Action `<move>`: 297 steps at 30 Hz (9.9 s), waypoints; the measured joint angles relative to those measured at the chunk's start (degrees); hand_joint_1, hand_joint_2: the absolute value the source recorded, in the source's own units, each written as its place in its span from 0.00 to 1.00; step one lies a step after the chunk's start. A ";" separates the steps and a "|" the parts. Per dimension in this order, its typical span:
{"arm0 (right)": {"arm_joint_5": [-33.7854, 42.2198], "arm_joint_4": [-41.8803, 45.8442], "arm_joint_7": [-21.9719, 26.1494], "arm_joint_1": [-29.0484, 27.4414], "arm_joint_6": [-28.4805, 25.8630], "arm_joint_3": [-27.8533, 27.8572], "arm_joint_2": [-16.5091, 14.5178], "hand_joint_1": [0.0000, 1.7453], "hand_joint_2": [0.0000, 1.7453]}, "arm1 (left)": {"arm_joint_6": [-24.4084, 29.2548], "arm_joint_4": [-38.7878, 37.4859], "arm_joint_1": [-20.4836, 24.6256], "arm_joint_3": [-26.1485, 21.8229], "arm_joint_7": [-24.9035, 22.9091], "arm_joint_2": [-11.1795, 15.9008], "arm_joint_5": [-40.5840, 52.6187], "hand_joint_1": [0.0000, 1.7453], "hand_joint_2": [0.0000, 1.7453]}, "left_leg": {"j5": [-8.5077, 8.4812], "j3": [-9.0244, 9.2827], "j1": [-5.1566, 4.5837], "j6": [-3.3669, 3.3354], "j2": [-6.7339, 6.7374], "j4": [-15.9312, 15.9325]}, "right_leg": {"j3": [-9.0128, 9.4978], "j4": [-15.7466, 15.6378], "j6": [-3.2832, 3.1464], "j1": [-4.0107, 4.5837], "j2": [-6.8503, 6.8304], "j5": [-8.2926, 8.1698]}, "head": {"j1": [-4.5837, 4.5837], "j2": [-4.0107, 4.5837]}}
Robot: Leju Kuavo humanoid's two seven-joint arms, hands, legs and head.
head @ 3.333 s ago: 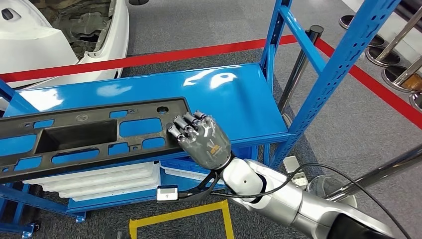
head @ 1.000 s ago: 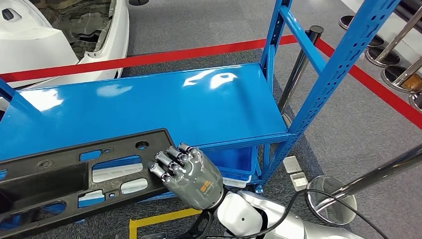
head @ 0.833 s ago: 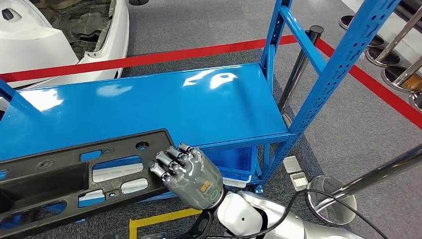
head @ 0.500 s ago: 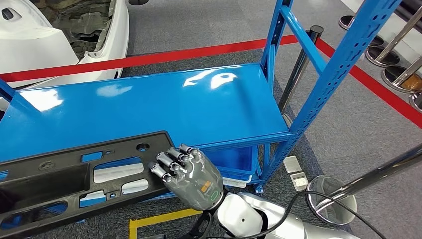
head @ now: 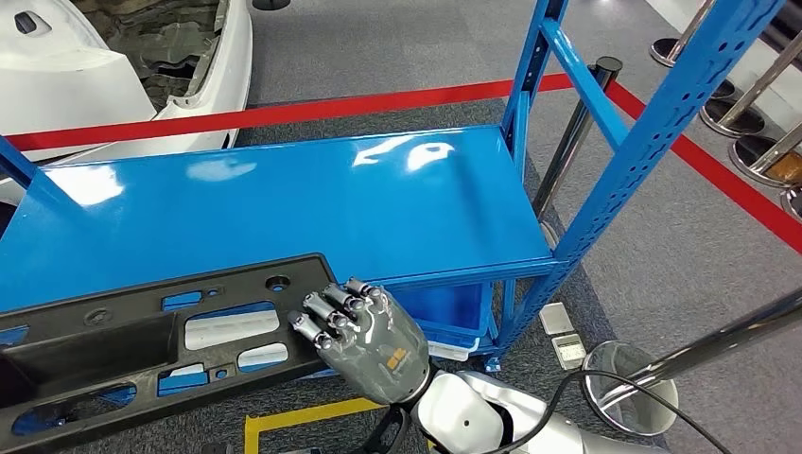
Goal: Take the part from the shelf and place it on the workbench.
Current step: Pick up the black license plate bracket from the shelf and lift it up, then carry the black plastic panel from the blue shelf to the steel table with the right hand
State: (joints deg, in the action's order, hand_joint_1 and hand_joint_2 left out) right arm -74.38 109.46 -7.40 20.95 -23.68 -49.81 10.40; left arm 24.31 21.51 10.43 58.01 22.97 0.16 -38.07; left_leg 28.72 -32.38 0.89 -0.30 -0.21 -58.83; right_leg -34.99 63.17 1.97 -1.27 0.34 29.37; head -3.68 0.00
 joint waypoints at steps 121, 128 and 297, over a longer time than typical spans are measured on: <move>1.84 -0.02 -0.02 -1.26 -0.72 0.00 -0.90 1.00 1.00 | 0.02 0.00 -0.13 -0.01 0.19 -0.90 -0.93 0.00 1.00 | -1.11 -1.40 -0.15 -0.23 0.75 0.22 | 0.20 5.39 -0.51 0.65 -0.48 4.33 | -0.25 0.00; 4.02 -0.04 0.22 -0.85 -0.93 0.00 -0.95 1.00 1.00 | 0.02 0.00 0.13 -0.01 0.37 -0.87 -1.02 0.00 1.00 | -1.28 -2.87 -0.30 1.92 0.58 -1.24 | 4.45 -4.65 -2.47 0.89 -0.39 1.13 | 0.08 0.00; 11.43 -3.17 -1.12 -0.77 1.05 1.86 -2.33 1.00 1.00 | -0.18 -0.59 -1.09 -0.03 0.73 -0.15 -2.63 0.00 1.00 | -1.64 -1.38 -0.72 0.49 1.07 1.14 | 3.03 -3.86 -1.59 0.63 -3.46 1.22 | 1.42 0.00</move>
State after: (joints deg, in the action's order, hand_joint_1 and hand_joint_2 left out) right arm -62.95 106.29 -8.52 20.17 -22.63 -47.95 8.07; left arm 24.12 20.92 9.34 57.98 23.70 0.01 -40.70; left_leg 27.07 -33.77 0.17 0.19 0.86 -57.69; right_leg -31.96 59.31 0.38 -0.64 -3.12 30.60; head -2.26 0.00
